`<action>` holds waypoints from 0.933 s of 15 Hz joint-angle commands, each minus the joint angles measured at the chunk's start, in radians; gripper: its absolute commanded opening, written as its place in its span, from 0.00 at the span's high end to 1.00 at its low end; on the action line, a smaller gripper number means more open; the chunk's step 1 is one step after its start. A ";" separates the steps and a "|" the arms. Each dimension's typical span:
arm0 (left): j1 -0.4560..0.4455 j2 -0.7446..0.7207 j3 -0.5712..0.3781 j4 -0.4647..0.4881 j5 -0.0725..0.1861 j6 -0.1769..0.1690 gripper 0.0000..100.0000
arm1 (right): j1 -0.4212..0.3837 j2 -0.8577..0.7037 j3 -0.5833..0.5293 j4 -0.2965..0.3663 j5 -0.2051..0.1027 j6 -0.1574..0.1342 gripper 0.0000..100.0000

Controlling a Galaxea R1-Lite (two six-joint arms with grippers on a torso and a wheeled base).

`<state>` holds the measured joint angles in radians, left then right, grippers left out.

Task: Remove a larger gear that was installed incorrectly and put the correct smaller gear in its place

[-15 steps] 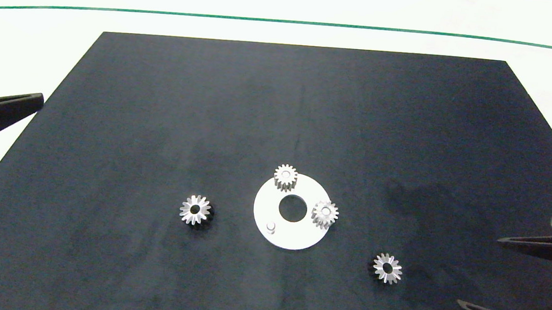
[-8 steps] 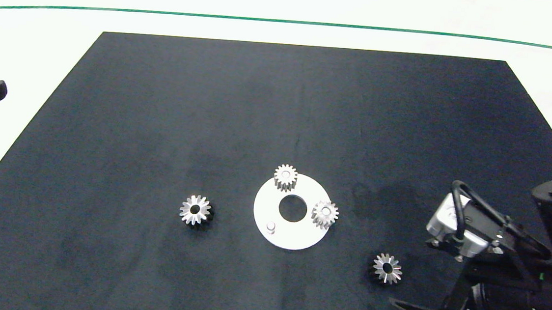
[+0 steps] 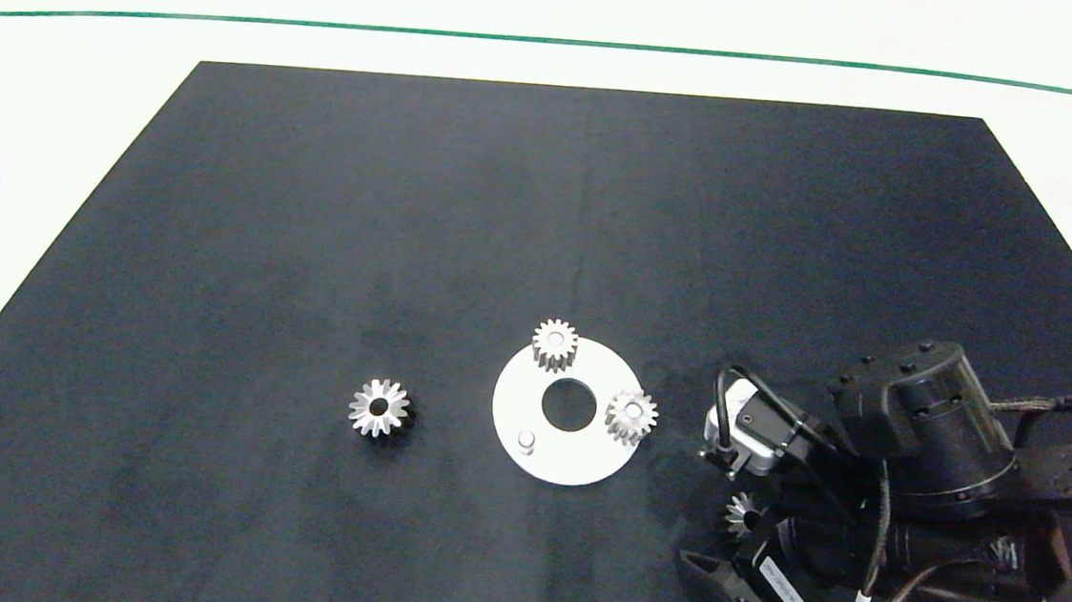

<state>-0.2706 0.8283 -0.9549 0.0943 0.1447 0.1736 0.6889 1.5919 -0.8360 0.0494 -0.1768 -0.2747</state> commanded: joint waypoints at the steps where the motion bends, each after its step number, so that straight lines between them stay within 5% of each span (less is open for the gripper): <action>1: 0.001 0.000 0.001 0.004 0.001 0.001 0.00 | 0.007 0.022 -0.008 0.003 -0.029 -0.003 0.00; 8: 0.002 -0.006 0.001 0.004 0.001 0.000 0.00 | 0.006 -0.015 -0.009 0.030 -0.076 -0.049 0.12; 14: 0.005 -0.009 0.001 0.005 0.001 -0.003 0.00 | 0.000 -0.018 -0.006 0.058 -0.075 -0.038 0.24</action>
<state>-0.2655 0.8168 -0.9543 0.0985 0.1443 0.1694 0.6887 1.5770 -0.8428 0.1066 -0.2511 -0.3087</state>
